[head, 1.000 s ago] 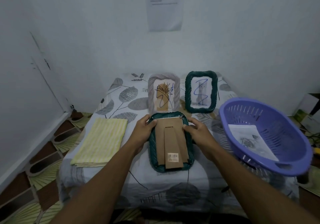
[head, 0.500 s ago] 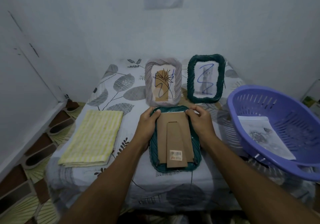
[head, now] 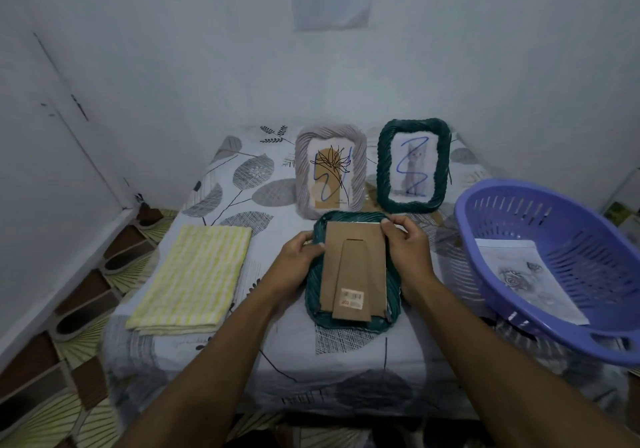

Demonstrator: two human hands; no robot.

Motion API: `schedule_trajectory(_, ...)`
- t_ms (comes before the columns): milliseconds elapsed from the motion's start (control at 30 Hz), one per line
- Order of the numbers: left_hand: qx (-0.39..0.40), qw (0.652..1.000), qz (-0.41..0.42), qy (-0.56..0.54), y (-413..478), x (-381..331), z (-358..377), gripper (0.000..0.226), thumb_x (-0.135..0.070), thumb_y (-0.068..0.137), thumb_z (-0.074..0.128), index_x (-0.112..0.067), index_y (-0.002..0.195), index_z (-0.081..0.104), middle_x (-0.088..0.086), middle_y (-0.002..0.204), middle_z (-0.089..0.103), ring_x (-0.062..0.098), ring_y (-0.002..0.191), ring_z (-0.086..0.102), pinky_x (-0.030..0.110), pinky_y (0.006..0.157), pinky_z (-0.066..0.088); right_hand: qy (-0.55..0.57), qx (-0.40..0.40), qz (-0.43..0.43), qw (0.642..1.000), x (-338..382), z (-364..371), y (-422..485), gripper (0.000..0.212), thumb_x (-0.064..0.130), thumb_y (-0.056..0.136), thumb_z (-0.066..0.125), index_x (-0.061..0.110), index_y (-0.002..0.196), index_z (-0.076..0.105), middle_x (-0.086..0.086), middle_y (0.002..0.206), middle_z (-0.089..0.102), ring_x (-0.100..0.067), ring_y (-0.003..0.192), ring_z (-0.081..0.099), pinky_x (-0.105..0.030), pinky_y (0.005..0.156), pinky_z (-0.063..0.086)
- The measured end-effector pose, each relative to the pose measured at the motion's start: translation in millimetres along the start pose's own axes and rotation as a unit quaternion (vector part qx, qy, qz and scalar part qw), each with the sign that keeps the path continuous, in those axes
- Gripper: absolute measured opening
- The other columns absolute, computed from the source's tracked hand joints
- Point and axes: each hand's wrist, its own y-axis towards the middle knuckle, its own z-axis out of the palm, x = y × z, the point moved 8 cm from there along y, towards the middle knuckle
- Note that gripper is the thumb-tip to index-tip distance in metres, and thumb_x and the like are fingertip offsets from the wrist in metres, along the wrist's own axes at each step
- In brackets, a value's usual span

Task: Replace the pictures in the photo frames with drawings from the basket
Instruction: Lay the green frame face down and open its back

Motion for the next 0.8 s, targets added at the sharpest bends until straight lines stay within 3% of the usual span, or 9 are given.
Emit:
schedule_trajectory(67, 0.006, 1.000, 0.005, 0.010, -4.2, -2.7, -0.2, 0.026, -0.002, 0.097, 0.047, -0.010, 0.121, 0.054, 0.016, 0.105, 0.070, 0.024, 0.088, 0.068, 0.034, 0.074, 0.057, 0.021, 0.015, 0.026, 0.999, 0.3, 2.6, -0.5, 0.013, 0.024, 0.094, 0.061, 0.017, 0.104, 0.064, -0.004, 0.084, 0.071, -0.019, 0.076, 0.064, -0.033, 0.068, 0.053)
schedule_trajectory(233, -0.072, 0.995, 0.055, -0.027, -6.4, -15.6, -8.5, 0.026, -0.007, 0.100, 0.043, -0.009, 0.123, 0.054, 0.013, 0.110, 0.068, 0.025, 0.089, 0.067, 0.036, 0.072, 0.057, 0.077, 0.115, 0.107, 0.985, -9.8, 14.1, -31.1, 0.021, 0.010, 0.095, 0.056, 0.013, 0.115, 0.061, -0.013, 0.098, 0.074, -0.033, 0.090, 0.071, -0.050, 0.082, 0.057)
schedule_trajectory(400, -0.083, 0.992, 0.060, -0.070, -13.6, -16.7, -5.0, 0.026, -0.015, 0.101, 0.043, -0.010, 0.123, 0.058, 0.015, 0.113, 0.068, 0.029, 0.098, 0.066, 0.043, 0.084, 0.055, 0.086, 0.166, 0.113, 0.976, -19.0, 8.3, -55.2, 0.036, -0.005, 0.092, 0.053, 0.020, 0.117, 0.058, -0.019, 0.108, 0.071, -0.040, 0.101, 0.067, -0.062, 0.089, 0.051)
schedule_trajectory(567, 0.051, 0.996, -0.009, -0.071, -37.8, 4.7, 11.7, 0.041, -0.005, 0.098, 0.046, -0.030, 0.129, 0.051, 0.005, 0.118, 0.069, 0.026, 0.107, 0.067, 0.042, 0.084, 0.056, 0.150, 0.113, 0.106, 0.976, -16.0, 0.2, -58.4, 0.043, -0.009, 0.093, 0.050, 0.014, 0.130, 0.052, -0.019, 0.114, 0.068, -0.039, 0.101, 0.067, -0.059, 0.083, 0.054)
schedule_trajectory(667, 0.081, 0.996, -0.008, -0.041, -45.1, 9.4, 10.5, 0.051, 0.005, 0.097, 0.042, -0.029, 0.135, 0.046, 0.011, 0.120, 0.068, 0.029, 0.108, 0.066, 0.045, 0.087, 0.056, 0.149, 0.103, 0.098, 0.979, -16.0, 1.6, -57.8, 0.044, -0.007, 0.095, 0.047, 0.016, 0.133, 0.051, -0.015, 0.113, 0.069, -0.035, 0.100, 0.068, -0.055, 0.082, 0.056)
schedule_trajectory(800, 0.097, 0.994, 0.008, -0.043, -46.3, 8.0, 9.7, 0.059, 0.010, 0.095, 0.045, -0.033, 0.136, 0.044, 0.014, 0.124, 0.064, 0.031, 0.113, 0.063, 0.044, 0.091, 0.054, 0.115, 0.148, 0.077, 0.979, -14.9, 4.4, -57.9, 0.048, -0.010, 0.094, 0.046, 0.022, 0.130, 0.054, -0.011, 0.112, 0.071, -0.029, 0.102, 0.069, -0.045, 0.080, 0.058)
